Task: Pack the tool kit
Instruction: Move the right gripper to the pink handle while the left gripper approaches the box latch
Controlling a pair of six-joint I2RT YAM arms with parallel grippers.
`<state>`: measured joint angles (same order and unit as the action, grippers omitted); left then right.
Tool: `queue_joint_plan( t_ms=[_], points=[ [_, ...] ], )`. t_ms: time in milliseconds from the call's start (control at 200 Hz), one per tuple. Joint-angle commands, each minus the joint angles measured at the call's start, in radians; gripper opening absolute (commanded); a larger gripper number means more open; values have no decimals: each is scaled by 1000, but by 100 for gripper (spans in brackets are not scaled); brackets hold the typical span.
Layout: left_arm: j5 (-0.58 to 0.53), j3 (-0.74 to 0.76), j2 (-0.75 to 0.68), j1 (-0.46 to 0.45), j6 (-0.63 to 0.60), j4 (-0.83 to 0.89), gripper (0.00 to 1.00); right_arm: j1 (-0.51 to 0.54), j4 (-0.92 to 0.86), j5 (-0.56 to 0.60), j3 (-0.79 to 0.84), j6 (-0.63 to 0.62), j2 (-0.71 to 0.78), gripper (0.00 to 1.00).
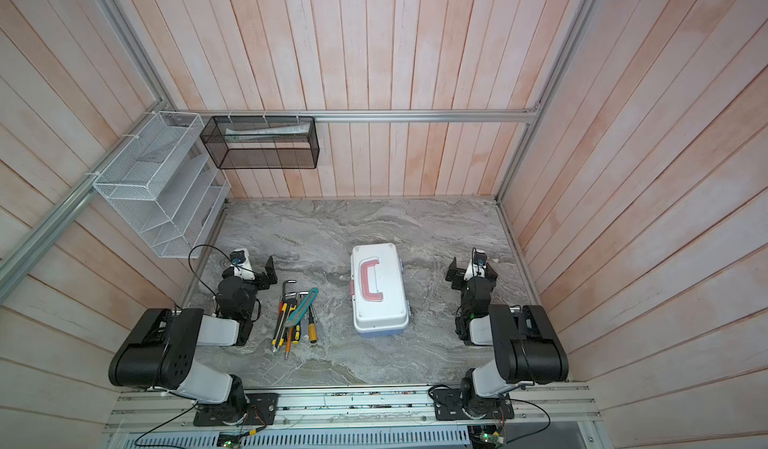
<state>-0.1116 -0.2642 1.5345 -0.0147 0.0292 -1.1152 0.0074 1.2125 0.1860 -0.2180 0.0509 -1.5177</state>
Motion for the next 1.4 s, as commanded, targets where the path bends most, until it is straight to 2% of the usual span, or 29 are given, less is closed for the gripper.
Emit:
queue_joint_plan(
  t_ms=[0,960,1005,1040,1106,1146,1181,1216,1301,1396],
  points=[
    [5,-20,9,5,-5,-9,100,-4,21,7,-17,-10,-10,98],
    [6,-18,7,5,-5,-11,100,-4,23,3,-16,-13,-9,98],
    [-17,-19,2,6,-2,-23,100,-4,41,7,-12,-9,-4,95],
    [-31,-34,-29,5,7,32,100,-2,59,4,-8,-17,12,92],
    [-66,-75,-109,5,24,186,100,5,-72,-40,-42,-45,82,90],
    [-62,-104,-160,4,33,289,100,23,-179,-21,-78,-50,131,89],
    [-36,-134,-201,5,42,389,100,42,-273,16,-115,-44,175,89],
    [-12,-165,-237,5,111,491,100,58,-374,44,-150,-13,220,89],
    [94,-220,-298,2,226,661,100,83,-560,-33,-218,46,318,88],
    [178,-248,-348,-31,328,806,100,162,-845,-34,-349,74,382,87]
  ],
)
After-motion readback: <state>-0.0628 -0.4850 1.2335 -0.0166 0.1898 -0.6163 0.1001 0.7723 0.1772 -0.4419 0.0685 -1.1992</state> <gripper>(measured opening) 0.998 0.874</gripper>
